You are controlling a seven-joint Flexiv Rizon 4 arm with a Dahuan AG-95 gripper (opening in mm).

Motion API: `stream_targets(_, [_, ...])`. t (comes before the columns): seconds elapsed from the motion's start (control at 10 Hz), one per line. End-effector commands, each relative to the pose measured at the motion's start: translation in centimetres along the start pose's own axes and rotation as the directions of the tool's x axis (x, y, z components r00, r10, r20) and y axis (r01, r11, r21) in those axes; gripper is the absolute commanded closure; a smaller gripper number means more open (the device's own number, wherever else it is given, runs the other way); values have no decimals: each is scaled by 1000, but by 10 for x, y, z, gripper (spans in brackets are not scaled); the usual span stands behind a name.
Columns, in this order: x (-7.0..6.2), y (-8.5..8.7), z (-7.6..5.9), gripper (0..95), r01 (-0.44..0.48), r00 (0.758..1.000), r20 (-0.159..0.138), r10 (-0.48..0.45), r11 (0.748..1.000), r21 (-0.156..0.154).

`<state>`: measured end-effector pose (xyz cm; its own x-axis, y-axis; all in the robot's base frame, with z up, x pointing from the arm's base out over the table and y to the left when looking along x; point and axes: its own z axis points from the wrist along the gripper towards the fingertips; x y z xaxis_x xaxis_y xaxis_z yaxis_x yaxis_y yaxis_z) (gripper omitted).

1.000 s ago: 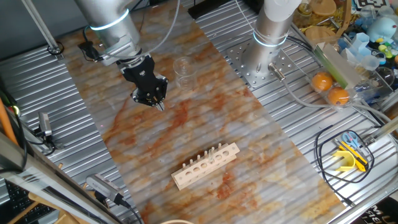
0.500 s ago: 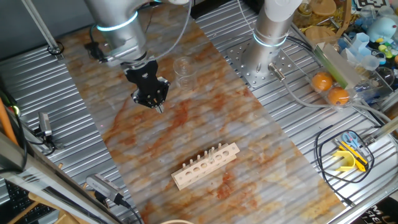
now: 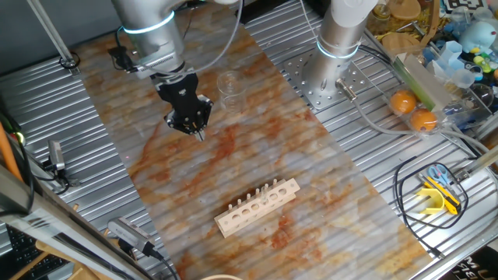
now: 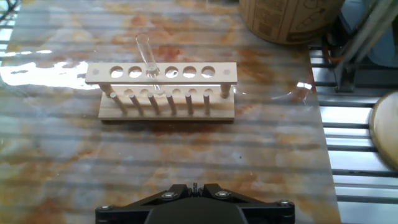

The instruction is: Pour out the test tube

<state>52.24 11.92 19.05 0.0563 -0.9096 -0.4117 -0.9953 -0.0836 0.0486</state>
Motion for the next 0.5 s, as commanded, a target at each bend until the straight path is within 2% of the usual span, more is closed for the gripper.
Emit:
stream_targets(0.1, [0, 1, 0, 950, 10, 1000, -24, -10, 1000, 5])
stream_targets(0.3, [0, 1, 0, 950, 38, 999, -35, -38, 999, 6])
stream_targets(0.4, [0, 1, 0, 950, 40, 998, -53, -39, 999, 11])
stream_targets(0.5, [0, 1, 0, 950, 35, 998, -49, -35, 999, 12])
